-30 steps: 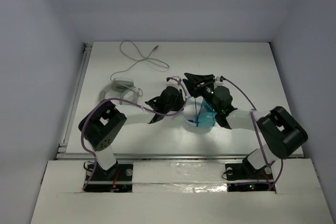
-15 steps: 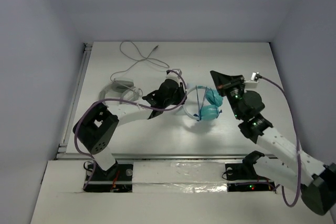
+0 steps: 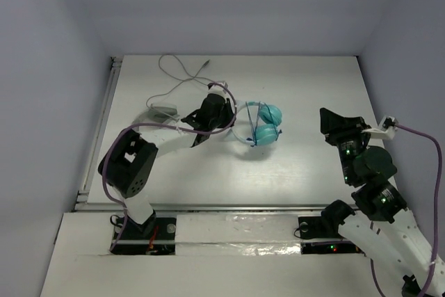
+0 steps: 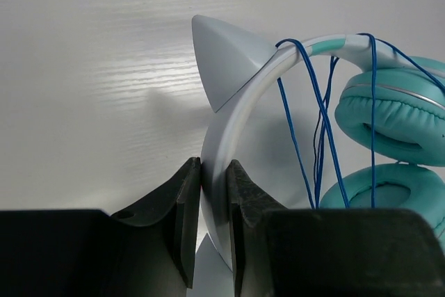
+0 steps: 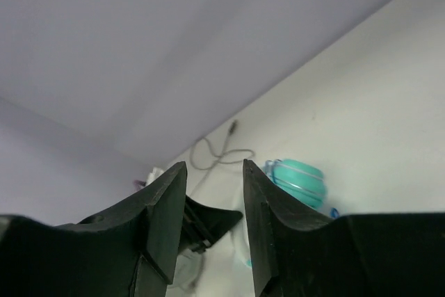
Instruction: Wrap the headphones
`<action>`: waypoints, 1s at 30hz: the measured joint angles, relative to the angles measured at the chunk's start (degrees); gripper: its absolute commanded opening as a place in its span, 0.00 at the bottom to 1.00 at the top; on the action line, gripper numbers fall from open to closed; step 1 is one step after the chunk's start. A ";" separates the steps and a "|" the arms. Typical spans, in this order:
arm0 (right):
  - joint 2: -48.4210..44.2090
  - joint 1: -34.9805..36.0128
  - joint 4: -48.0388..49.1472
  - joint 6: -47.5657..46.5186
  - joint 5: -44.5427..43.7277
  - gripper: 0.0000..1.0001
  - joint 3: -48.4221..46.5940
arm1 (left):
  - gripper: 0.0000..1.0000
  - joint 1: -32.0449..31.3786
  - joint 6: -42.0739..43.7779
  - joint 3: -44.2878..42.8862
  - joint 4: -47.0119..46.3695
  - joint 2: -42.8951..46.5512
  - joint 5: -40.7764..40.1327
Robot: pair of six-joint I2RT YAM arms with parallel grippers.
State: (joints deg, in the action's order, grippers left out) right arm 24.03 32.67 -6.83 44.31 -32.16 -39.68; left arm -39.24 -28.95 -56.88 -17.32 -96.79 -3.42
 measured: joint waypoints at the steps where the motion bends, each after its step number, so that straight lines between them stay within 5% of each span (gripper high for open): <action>1: -0.48 0.00 -1.64 -0.57 -0.28 0.45 0.00 | 0.00 0.52 0.02 -0.44 0.00 -0.94 -0.07; 12: -2.54 0.00 -10.73 -3.72 -0.17 0.48 -0.70 | 0.23 0.66 0.81 -1.36 1.99 -4.00 -1.49; 16: -4.44 0.00 -12.26 -4.81 -0.20 0.49 -3.80 | 0.42 0.63 0.66 -1.33 1.99 -2.25 -2.45; 21: -6.16 0.00 -12.94 -6.03 -0.24 0.65 -7.56 | 0.67 0.63 0.90 -1.25 2.40 5.29 -4.68; 25: -6.38 0.00 -14.82 -7.23 -0.48 1.00 -10.32 | 0.99 0.63 1.18 -0.37 3.26 12.96 -7.37; 30: -6.38 0.00 -16.96 -9.94 -1.11 1.00 -13.53 | 0.99 0.63 1.92 0.28 6.73 25.29 -9.11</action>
State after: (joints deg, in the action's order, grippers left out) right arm 17.65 32.67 -23.79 34.37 -33.28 -53.21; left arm -38.61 -27.03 -56.60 -10.59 -71.50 -12.53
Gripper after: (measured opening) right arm 0.994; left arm 0.990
